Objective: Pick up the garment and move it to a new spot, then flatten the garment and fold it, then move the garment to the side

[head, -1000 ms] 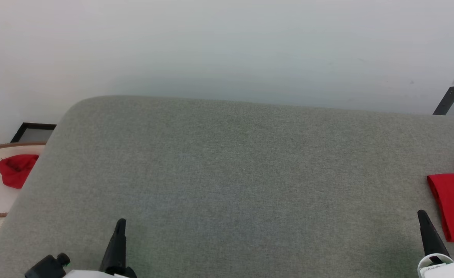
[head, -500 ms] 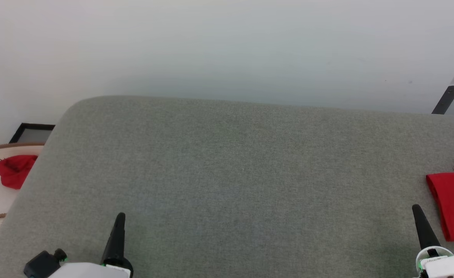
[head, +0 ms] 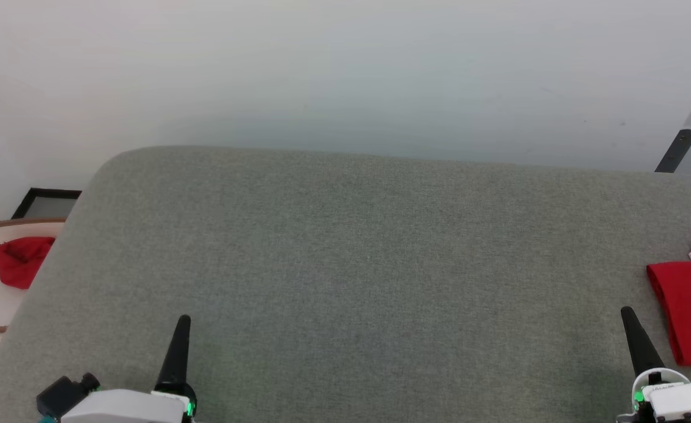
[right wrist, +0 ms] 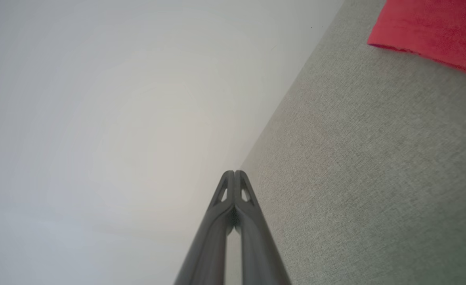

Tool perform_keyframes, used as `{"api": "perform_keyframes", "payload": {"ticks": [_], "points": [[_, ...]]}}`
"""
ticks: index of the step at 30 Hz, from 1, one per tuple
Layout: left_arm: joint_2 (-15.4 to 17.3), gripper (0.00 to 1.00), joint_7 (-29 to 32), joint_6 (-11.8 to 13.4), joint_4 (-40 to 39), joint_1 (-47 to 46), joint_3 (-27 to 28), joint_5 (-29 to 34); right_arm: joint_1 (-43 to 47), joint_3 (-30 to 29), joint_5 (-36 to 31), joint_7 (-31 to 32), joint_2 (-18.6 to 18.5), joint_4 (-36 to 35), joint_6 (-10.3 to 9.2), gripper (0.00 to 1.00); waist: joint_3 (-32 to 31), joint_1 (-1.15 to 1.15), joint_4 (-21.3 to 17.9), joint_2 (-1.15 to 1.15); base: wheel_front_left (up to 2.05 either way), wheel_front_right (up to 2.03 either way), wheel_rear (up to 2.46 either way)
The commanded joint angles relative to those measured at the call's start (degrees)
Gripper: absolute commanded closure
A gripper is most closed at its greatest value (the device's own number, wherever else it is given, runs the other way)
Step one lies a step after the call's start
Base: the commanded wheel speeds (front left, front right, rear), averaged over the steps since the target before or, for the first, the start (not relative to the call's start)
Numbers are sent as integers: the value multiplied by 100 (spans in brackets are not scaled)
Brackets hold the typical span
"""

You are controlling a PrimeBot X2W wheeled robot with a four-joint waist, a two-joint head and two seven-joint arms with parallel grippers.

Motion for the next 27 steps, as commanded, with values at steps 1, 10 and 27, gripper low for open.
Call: {"api": "perform_keyframes", "payload": {"ticks": [1, 10, 27], "points": [[0, 100, 35, -14, -4, -103, 31, -145, -152, 6, 142, 28, 6, -9, -2, 100, 1, 0, -2, 0, 0, 0, 0], [-25, 100, 167, -14, 72, -204, 84, -585, -242, 17, 546, 87, 51, 87, -2, 100, 4, 0, -17, 0, 0, 0, 0], [-75, 100, 390, -17, 212, -376, 175, -1319, -382, 36, 1233, 188, 124, 256, -3, 100, 11, 0, -45, 0, 0, 0, 0]]}}
